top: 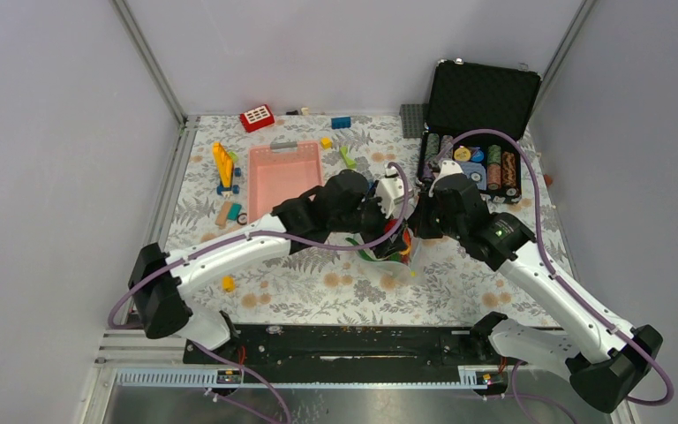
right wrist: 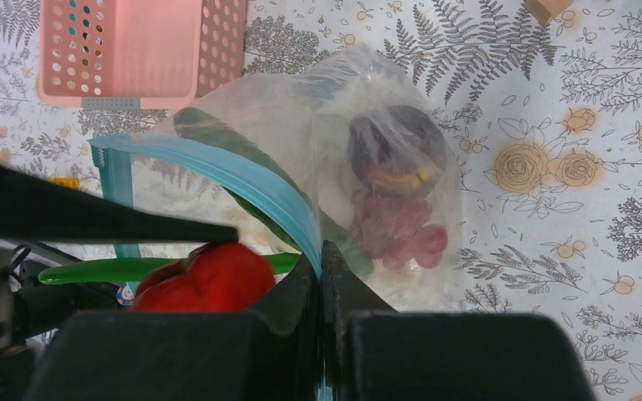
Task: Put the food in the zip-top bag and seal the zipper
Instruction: Place the fake fruit in the zipper food storage bag, then adjust the fake food in the zipper food storage bag.
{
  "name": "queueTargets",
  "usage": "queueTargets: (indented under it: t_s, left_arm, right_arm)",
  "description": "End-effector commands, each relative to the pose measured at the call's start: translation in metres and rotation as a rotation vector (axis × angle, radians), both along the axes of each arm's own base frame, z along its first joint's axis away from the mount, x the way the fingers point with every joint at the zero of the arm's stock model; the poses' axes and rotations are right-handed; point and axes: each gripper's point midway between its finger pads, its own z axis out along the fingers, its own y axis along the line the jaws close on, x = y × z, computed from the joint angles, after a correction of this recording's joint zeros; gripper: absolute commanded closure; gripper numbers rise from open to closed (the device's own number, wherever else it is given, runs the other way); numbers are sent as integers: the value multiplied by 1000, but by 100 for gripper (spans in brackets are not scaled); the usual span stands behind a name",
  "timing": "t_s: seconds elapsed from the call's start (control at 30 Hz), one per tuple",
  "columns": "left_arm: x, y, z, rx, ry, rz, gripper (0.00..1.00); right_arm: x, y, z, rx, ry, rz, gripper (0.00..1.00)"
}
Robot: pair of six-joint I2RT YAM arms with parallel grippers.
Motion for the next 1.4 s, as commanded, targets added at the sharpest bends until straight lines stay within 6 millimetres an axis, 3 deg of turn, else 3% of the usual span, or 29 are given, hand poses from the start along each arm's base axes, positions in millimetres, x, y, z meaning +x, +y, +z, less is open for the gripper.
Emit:
queueTargets:
  t_s: [0.0,0.13,0.23,0.3,0.43,0.67,0.83,1.0,1.2,1.27,1.37]
  left_arm:
    - [26,-6,21,-26,-97,81,28]
    - [30,-6,14,-9,-91,103,27]
    - [28,-8,11,-9,-74,91,18]
    - [24,-10,10,-11,-61,70,2]
    - [21,-11,15,-25,-47,69,1]
    - [15,-3,46,-77,-3,111,1]
    - [30,29,75,-150,-13,324,1]
    - [61,96,61,-128,-25,722,1]
    - [48,157,25,-94,71,950,1]
    - [37,158,12,-101,125,929,1]
    - [21,142,-5,-120,227,846,3]
  right_arm:
    - [2,3,11,51,-33,2,98]
    - [2,3,11,49,-33,1,98]
    - [2,3,11,46,-33,-1,98]
    - [3,3,11,45,-34,-2,98]
    - [3,2,10,42,-34,-4,98]
    - [4,0,9,36,-34,-17,98]
    - [5,-2,6,32,-28,-29,97]
    - [4,-4,2,27,-19,-33,97]
    - [5,-13,1,-1,-22,-65,97]
    - [5,-15,-1,-6,-23,-73,97]
    - [5,-17,-2,-7,-23,-81,98]
